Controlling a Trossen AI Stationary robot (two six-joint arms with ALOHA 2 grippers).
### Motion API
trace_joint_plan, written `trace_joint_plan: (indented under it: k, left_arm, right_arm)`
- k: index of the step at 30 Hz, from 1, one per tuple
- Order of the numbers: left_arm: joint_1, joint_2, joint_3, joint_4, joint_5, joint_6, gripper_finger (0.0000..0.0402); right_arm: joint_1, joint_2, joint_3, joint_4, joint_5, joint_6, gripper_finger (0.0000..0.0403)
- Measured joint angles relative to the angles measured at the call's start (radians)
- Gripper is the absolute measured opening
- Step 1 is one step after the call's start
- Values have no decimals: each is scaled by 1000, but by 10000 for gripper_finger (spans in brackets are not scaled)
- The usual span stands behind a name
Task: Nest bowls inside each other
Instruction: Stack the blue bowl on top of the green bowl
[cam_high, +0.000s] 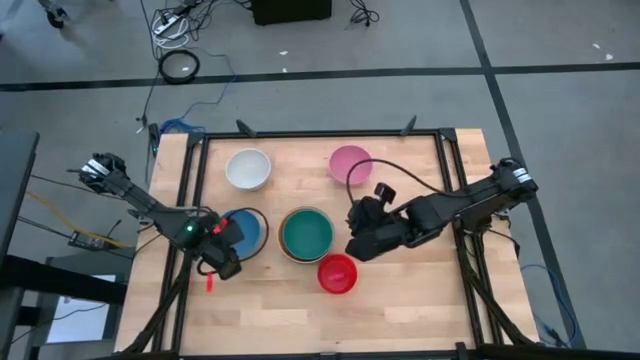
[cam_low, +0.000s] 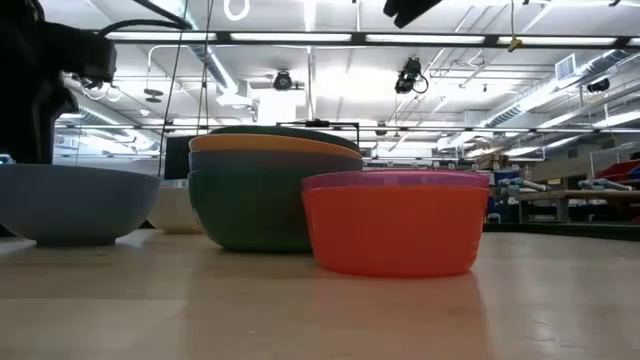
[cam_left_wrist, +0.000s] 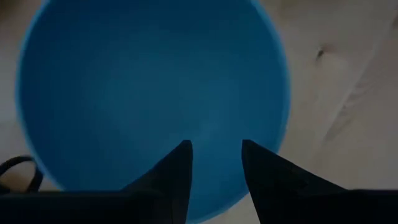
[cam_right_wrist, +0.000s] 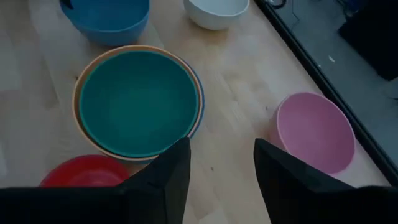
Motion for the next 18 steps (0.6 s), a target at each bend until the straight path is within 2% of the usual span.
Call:
trace_joint_plan:
  k: [8,18]
  left_arm:
    - [0,0,-1,37,81,50,147]
    - [0,-5,16,65,102,76,147]
  right_arm:
    - [-9,31,-2,-3,-7,1,162]
    - [-16,51,-2,-11,-15,2,162]
